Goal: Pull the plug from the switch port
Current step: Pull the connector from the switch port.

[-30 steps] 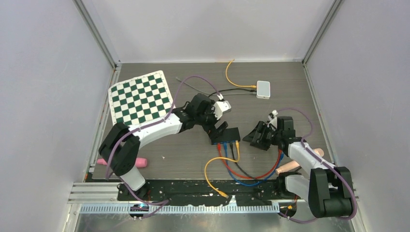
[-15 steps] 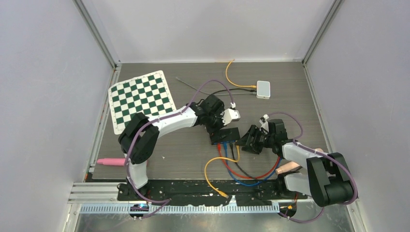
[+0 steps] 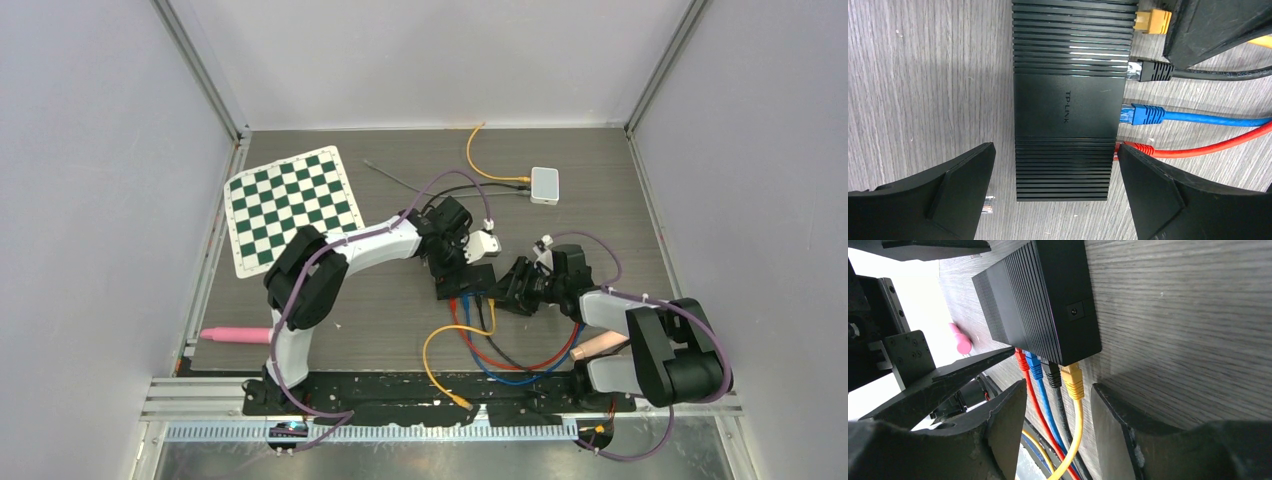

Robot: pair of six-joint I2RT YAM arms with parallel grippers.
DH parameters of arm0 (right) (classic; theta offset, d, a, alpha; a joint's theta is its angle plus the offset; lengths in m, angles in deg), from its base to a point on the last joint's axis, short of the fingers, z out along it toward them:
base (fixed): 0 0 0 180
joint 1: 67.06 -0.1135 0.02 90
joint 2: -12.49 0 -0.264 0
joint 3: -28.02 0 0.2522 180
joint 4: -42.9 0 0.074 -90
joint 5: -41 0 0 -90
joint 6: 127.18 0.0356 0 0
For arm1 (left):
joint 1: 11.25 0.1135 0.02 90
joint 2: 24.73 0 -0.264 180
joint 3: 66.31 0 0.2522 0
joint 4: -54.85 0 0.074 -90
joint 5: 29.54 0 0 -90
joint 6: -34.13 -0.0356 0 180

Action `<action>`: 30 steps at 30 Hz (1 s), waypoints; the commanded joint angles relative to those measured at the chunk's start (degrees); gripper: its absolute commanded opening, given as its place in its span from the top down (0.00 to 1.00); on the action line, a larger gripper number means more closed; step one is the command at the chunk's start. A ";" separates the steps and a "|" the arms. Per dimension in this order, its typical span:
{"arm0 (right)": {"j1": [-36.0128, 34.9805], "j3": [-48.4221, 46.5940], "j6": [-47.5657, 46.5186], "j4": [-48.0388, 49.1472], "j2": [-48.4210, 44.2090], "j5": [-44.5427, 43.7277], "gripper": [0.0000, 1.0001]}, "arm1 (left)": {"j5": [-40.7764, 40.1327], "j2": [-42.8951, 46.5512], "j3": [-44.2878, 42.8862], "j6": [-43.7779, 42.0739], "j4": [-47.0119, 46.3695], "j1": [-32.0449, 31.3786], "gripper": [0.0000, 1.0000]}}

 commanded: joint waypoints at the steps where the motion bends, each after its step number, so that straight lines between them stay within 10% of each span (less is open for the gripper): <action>1: -0.40 -0.38 -1.58 -0.58 2.25 -3.01 0.44 | -0.07 -1.01 -2.56 -0.03 1.09 -0.70 0.03; 30: -1.21 1.66 0.33 5.62 6.58 -6.71 0.60 | 1.90 -2.95 -1.35 1.39 0.23 -1.52 0.31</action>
